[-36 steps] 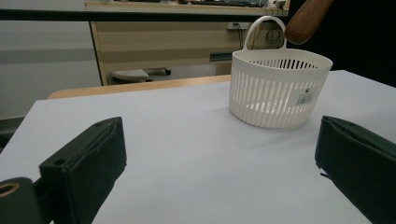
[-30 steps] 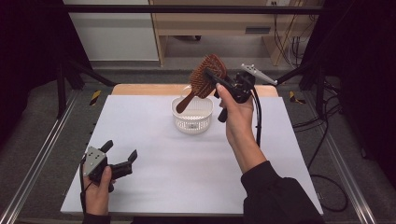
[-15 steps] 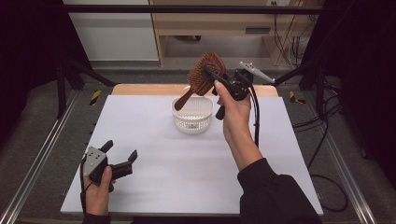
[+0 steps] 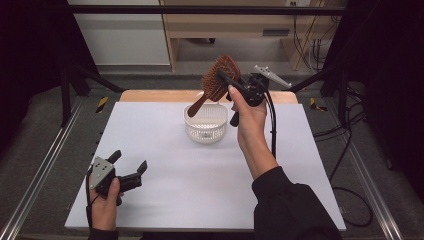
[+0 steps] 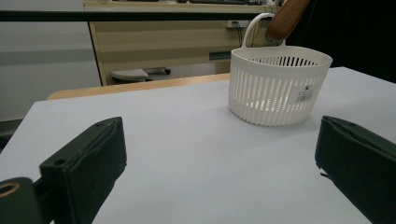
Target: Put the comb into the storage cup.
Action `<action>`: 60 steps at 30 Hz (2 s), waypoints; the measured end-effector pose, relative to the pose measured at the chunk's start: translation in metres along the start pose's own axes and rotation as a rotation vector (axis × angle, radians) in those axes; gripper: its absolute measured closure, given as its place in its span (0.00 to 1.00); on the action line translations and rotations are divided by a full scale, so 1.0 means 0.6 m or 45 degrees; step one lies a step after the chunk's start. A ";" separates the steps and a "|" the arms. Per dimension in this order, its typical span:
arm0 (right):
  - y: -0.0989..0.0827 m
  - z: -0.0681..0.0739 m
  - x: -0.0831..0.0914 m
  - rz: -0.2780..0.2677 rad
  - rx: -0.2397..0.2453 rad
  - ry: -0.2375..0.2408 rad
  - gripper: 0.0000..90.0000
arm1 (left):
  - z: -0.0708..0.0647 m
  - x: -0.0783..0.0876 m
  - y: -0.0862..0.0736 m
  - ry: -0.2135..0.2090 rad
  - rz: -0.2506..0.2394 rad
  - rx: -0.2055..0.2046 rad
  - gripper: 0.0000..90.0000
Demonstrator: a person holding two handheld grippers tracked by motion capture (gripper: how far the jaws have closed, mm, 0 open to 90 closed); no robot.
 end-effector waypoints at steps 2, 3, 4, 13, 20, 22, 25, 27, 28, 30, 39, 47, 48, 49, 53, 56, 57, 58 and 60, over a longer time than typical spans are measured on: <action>0.001 -0.001 0.000 -0.008 -0.001 -0.001 0.58 | 0.000 0.000 0.000 -0.001 0.000 0.000 0.02; 0.001 -0.002 0.000 -0.009 0.001 -0.003 0.58 | -0.001 0.000 0.000 -0.001 0.000 0.000 0.02; 0.001 -0.003 -0.001 -0.010 0.002 -0.005 0.58 | -0.001 0.000 0.000 -0.001 0.000 0.000 0.02; -0.002 -0.008 -0.003 -0.003 0.014 -0.017 0.58 | 0.000 0.000 0.001 -0.001 -0.004 0.000 0.02; -0.003 -0.012 -0.005 0.000 0.015 -0.026 0.58 | 0.000 0.000 0.000 -0.005 -0.003 0.000 0.01; -0.002 -0.014 -0.005 -0.003 0.018 -0.030 0.58 | 0.000 0.000 0.000 -0.005 -0.003 -0.001 0.01; -0.002 -0.016 -0.005 -0.002 0.018 -0.035 0.58 | 0.001 0.000 0.000 -0.005 -0.004 -0.001 0.01; -0.002 -0.019 -0.005 -0.003 0.020 -0.038 0.58 | 0.001 0.000 0.000 -0.005 -0.004 -0.001 0.02; -0.002 -0.021 -0.005 -0.005 0.022 -0.042 0.58 | 0.001 0.000 0.000 -0.005 -0.004 -0.002 0.02; -0.002 -0.023 -0.004 -0.005 0.022 -0.045 0.58 | 0.001 0.000 0.000 -0.004 -0.005 -0.001 0.02; -0.002 -0.032 -0.002 -0.007 0.014 -0.060 0.58 | 0.001 0.000 0.001 -0.004 -0.006 -0.005 0.02; -0.002 -0.037 -0.005 -0.012 0.014 -0.072 0.58 | 0.001 0.001 0.001 -0.003 -0.010 -0.004 0.02; -0.002 -0.037 -0.005 -0.012 0.015 -0.073 0.58 | 0.001 0.001 0.001 -0.003 -0.007 -0.006 0.02; -0.002 -0.038 -0.006 -0.013 0.013 -0.074 0.58 | 0.001 0.001 0.001 -0.004 -0.005 -0.007 0.02; -0.003 -0.041 -0.008 -0.015 0.021 -0.079 0.58 | 0.001 0.000 0.001 -0.003 -0.005 -0.008 0.02; -0.005 -0.043 -0.009 -0.015 0.025 -0.082 0.58 | 0.001 0.000 0.001 -0.002 -0.007 -0.007 0.02; -0.005 -0.044 -0.010 -0.017 0.028 -0.085 0.58 | 0.001 0.000 0.001 -0.002 -0.007 -0.007 0.02; -0.006 -0.045 -0.010 -0.017 0.030 -0.086 0.58 | 0.001 0.000 0.001 -0.002 -0.008 -0.006 0.02; -0.008 -0.046 -0.012 -0.014 0.031 -0.090 0.58 | 0.001 0.000 0.001 -0.003 -0.008 -0.006 0.02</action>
Point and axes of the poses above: each handheld gripper's, and its own axes: x roughly backward along the jaws, y roughly out of its top, z roughly to its left, the point moved 5 cm from there along -x, roughly forward along the jaws, and after that the axes turned 4 degrees about -x, right-handed, at the moved point
